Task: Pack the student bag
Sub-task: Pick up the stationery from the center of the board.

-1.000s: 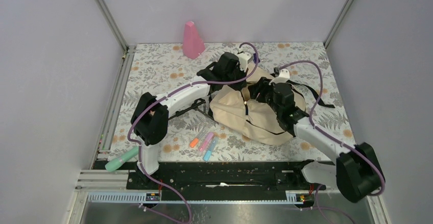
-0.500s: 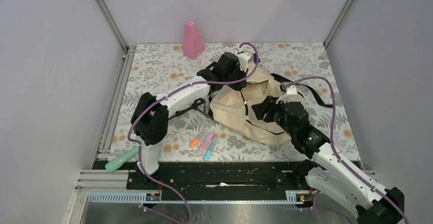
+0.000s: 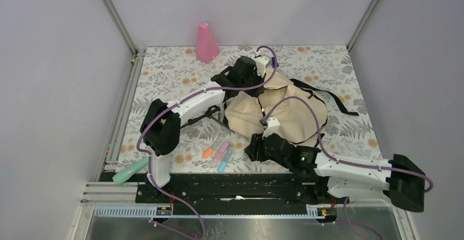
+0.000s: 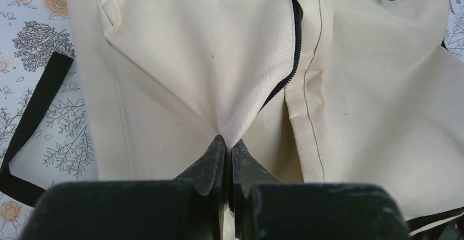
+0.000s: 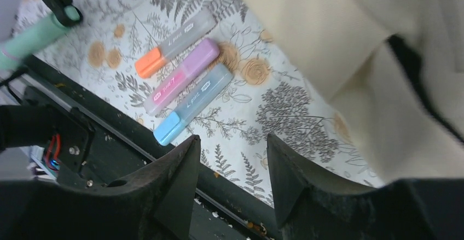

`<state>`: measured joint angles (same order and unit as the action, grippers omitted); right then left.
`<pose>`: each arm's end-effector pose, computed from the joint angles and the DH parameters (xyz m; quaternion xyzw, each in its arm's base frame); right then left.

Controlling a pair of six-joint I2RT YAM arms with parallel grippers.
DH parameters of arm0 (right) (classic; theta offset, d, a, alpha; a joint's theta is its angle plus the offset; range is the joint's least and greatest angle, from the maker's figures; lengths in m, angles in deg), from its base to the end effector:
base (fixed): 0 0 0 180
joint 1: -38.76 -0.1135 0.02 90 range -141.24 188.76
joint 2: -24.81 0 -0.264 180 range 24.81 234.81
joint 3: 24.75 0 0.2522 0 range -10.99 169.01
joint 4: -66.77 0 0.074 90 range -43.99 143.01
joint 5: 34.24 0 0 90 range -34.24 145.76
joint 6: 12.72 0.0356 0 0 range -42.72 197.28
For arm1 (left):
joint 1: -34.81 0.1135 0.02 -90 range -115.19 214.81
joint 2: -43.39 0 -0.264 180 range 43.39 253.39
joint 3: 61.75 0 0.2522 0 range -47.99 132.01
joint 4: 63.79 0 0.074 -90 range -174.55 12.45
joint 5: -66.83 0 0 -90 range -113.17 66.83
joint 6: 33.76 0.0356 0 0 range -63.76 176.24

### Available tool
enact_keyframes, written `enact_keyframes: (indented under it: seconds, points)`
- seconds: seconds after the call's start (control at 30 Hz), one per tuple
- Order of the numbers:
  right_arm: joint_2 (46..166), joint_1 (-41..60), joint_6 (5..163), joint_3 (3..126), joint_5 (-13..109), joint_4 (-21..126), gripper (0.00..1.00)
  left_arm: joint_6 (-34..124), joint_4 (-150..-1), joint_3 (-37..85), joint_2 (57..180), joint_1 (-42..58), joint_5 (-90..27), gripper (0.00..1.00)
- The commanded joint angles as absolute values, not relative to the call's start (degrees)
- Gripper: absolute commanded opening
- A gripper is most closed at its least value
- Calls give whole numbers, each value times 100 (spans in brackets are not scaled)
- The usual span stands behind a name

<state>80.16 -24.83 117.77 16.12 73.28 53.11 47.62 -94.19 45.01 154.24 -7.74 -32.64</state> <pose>0.1027 0.1827 0.2167 -0.0931 0.8463 0.3202 0.4155 0.3316 -0.3123 0.2804 0.2941 0.8323 -0.2663 0.3870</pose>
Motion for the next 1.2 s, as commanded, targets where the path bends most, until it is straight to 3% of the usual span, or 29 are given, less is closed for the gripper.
enact_keyframes:
  seconds: [0.0,0.53,1.17]
  points:
    - [8771,-3143,12076,2139,8147,5705,56,4848,-9134,4694,15248,-729,-3155,0]
    - [11299,-3827,12338,3213,7757,6094,61,4908,-9152,4703,15195,-727,-3122,0]
    - [12171,-3859,12024,3785,7835,5860,64,4956,-9187,4728,15216,-728,-3102,0]
